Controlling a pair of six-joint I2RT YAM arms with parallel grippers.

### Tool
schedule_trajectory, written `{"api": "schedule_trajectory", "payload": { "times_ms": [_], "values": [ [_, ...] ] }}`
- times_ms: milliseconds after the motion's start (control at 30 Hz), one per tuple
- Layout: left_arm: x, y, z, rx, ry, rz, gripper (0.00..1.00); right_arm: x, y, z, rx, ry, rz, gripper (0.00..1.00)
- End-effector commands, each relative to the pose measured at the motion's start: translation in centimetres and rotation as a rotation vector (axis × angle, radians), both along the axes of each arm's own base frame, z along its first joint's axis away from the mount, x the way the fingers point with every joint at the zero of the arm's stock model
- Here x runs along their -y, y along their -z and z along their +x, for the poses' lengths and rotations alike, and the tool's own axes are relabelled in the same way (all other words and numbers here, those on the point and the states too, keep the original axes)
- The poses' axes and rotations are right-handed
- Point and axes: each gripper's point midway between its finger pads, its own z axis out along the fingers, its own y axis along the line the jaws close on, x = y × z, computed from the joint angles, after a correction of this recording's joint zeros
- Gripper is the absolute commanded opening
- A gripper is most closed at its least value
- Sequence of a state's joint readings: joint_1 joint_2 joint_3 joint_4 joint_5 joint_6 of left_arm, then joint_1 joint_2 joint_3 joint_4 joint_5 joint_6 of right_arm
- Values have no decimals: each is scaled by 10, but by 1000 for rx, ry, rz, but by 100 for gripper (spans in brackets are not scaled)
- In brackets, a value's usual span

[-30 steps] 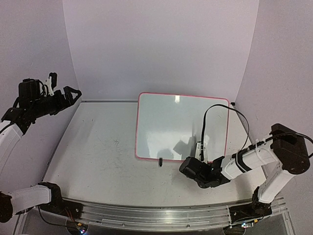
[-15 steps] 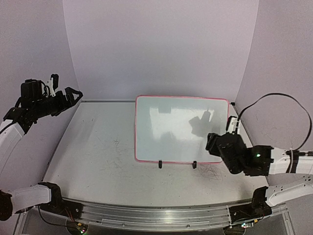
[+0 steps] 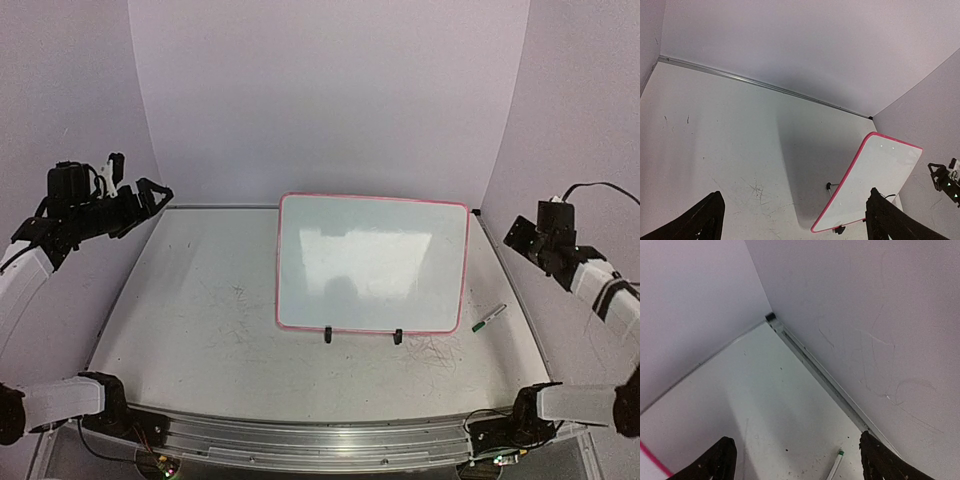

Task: Write a sentence on the whiteboard
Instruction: Pick up the whiteboard marker from the center of the board.

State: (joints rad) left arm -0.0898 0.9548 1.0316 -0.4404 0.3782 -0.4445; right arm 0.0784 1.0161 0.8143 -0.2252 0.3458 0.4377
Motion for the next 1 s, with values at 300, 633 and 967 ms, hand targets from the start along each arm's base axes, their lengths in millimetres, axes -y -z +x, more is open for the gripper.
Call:
{"api": "schedule_trajectory", "payload": {
  "times_ms": [300, 633, 967],
  "values": [
    [0, 0, -1, 30, 2, 0, 99, 14, 148, 25, -403, 166, 490, 89],
    [0, 6, 7, 15, 3, 17, 99, 31, 170, 13, -415, 431, 566, 82],
    [-3, 6, 5, 22, -7, 25, 99, 30, 206, -4, -545, 500, 602, 69]
  ]
}}
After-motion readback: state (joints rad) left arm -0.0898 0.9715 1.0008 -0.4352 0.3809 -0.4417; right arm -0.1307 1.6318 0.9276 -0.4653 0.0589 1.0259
